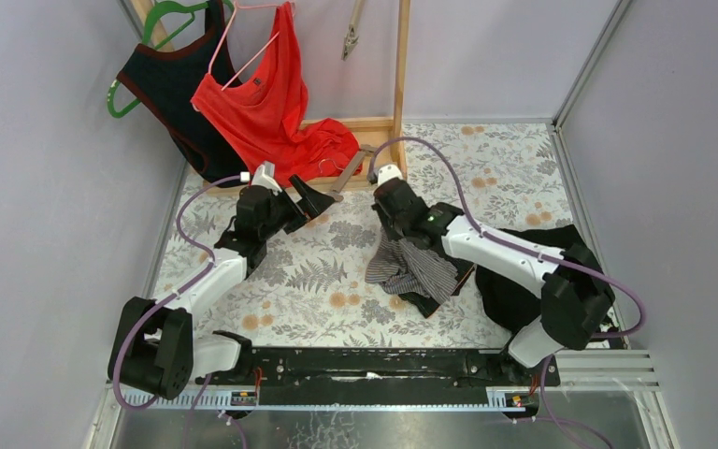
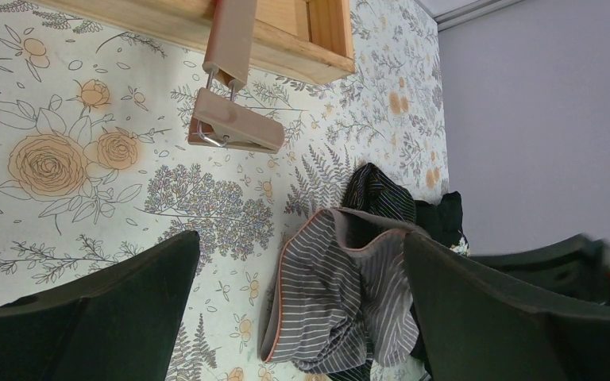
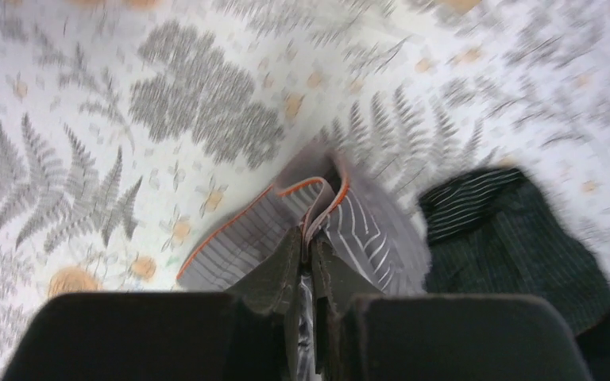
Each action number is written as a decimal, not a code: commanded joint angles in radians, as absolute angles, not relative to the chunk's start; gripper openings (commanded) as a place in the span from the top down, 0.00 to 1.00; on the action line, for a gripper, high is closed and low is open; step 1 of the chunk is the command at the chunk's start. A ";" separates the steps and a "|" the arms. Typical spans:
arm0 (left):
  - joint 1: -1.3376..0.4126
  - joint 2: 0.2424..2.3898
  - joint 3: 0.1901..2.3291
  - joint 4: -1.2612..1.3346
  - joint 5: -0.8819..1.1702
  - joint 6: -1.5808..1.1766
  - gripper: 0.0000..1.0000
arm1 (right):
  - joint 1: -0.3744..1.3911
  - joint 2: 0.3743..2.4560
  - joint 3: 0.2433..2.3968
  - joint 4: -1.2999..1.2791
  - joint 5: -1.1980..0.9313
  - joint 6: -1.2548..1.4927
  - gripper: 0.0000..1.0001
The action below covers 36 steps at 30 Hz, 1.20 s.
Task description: Clip the underwear to the hanger
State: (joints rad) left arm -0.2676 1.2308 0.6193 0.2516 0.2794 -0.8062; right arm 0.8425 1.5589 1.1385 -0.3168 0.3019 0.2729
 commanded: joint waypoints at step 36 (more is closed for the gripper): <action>-0.268 1.096 0.656 0.151 0.134 -0.716 0.00 | 0.248 1.936 1.543 -0.024 0.096 0.061 0.11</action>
